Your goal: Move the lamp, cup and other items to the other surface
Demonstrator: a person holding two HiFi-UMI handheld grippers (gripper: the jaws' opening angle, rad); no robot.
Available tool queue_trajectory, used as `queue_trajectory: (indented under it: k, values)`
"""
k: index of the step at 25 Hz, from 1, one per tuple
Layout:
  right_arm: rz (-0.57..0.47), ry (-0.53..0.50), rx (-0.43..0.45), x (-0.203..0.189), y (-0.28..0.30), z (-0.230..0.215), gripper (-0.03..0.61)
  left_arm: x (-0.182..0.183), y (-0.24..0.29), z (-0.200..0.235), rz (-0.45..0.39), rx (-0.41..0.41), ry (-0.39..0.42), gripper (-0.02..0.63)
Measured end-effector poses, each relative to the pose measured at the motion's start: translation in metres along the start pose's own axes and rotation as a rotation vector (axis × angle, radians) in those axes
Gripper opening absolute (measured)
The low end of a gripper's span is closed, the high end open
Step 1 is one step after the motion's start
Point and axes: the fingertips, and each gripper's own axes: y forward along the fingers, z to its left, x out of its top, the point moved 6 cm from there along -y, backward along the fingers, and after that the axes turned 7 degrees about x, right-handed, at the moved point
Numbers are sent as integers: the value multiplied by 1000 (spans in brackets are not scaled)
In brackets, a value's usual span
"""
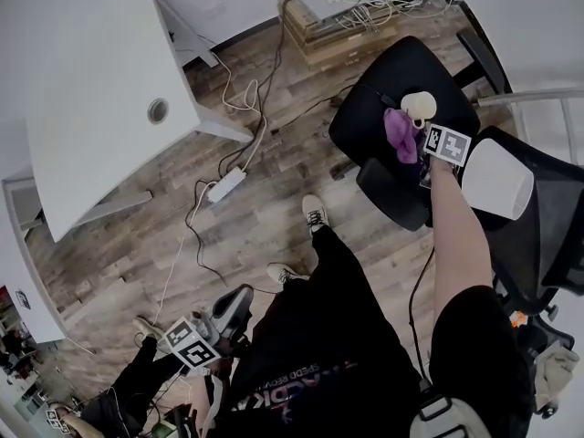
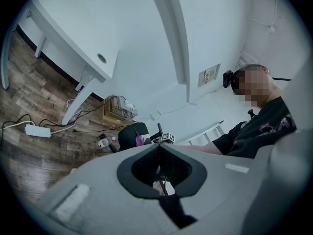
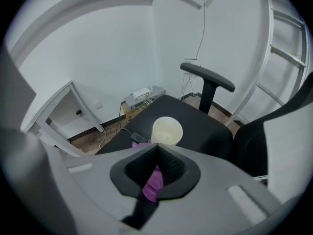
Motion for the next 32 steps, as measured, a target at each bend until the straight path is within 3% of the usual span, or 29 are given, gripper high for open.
queue_trajectory:
  k: [5,9,14,19,26,29,32]
  values:
    - [-93,-82,29,19,-51,31,3,-7,-36,4,-85,-42,23,2]
    - [-185,-139,125,38,-95,75,3,-6,-60,0,-161,-93,53,2]
    - [-239,-185,284,20,-157,147,3,-12,-103,-6,-180,-135,67,2]
    - [-217,-274,598,-19,-194,266,3,-13,-139,-8,-251,-138,101,2]
    - [-30,-468,1079,-149,-283,432,3,-26,-187,-6,-343,-118,95,2]
    - [28,-469,1271,-200,-332,481,3,-30,-202,-3,-371,-115,86,2]
    - [62,-466,1392,-234,-371,510,3,-33,-213,-1,-397,-120,80,2]
